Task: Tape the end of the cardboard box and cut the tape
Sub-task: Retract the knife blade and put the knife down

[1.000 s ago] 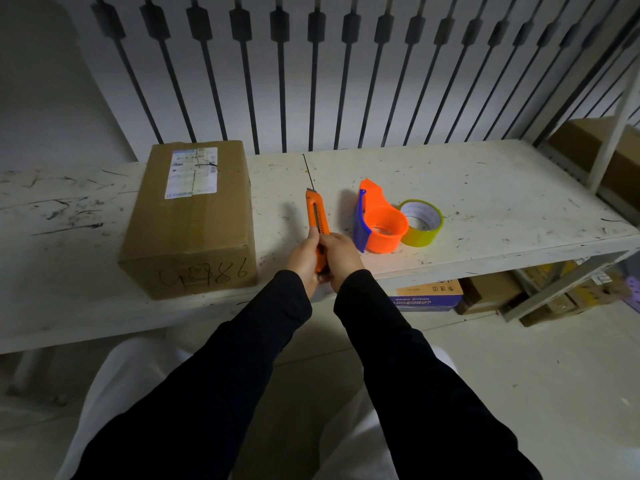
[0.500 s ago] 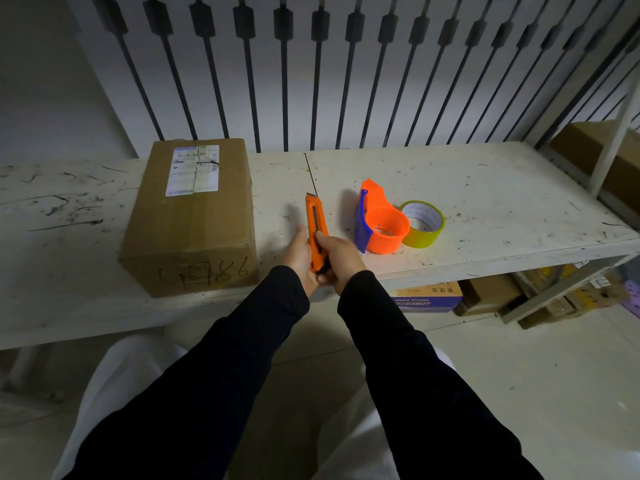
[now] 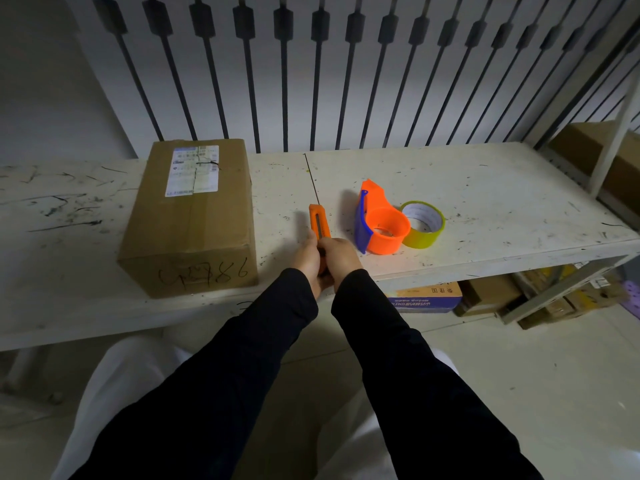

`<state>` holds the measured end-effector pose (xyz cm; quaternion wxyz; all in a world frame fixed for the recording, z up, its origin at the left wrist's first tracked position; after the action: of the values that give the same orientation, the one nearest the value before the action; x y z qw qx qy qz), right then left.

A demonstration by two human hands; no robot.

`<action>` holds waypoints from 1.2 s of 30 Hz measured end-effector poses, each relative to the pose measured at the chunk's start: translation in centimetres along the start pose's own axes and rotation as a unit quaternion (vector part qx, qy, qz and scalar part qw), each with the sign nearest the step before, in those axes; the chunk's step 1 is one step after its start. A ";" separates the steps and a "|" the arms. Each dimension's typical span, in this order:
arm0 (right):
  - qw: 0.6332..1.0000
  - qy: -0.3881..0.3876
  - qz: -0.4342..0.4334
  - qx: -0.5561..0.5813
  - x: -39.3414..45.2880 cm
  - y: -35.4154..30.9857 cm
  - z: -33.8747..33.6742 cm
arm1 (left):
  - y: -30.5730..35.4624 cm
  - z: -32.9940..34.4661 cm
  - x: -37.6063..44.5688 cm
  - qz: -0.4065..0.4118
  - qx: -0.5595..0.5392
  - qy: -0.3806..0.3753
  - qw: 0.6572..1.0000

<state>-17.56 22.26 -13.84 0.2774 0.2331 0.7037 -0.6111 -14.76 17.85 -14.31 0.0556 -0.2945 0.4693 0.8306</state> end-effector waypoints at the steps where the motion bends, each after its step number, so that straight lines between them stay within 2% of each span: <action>1: 1.000 -0.004 -0.001 0.003 0.0 -0.1 -0.2 | 0.0 0.1 0.4 0.004 0.004 -0.005 1.000; 5: 1.000 0.003 -0.031 -0.004 0.2 -0.9 -0.8 | 0.2 0.1 0.4 0.008 0.012 -0.012 1.000; 9: 0.997 0.051 -0.064 -0.015 0.5 -1.4 -1.7 | 0.9 -0.5 0.8 0.042 0.094 -0.013 0.995; 13: 0.992 0.091 -0.070 -0.049 0.4 -1.6 -2.7 | 1.3 -0.6 2.5 0.065 0.230 -0.024 0.971; 17: 0.987 0.121 -0.070 -0.076 0.5 -1.2 -3.7 | 2.1 -0.1 2.7 0.096 0.316 -0.016 0.944; 26: 0.983 0.150 -0.067 -0.085 0.7 -0.4 -4.3 | 2.1 1.3 1.7 0.124 0.396 -0.056 0.908; 31: 0.974 0.179 -0.073 -0.117 0.7 -0.2 -3.8 | 1.8 0.9 0.7 0.113 0.383 -0.051 0.916; 36: 0.961 0.204 -0.099 -0.160 -0.1 -0.5 -3.1 | 2.3 0.0 -0.4 0.142 0.275 -0.026 0.950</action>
<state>-18.14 25.21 -13.05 0.0998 0.2350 0.8536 -0.4541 -15.25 16.62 -12.41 0.0278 -0.1759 0.7149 0.6761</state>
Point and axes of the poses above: each hand's wrist, its own x-axis towards the middle knuckle, its own z-axis out of the palm, y = z × x, the point moved 8 cm from there along x, towards the middle knuckle, and after that the axes turned 12 degrees about z, right-handed, at the moved point
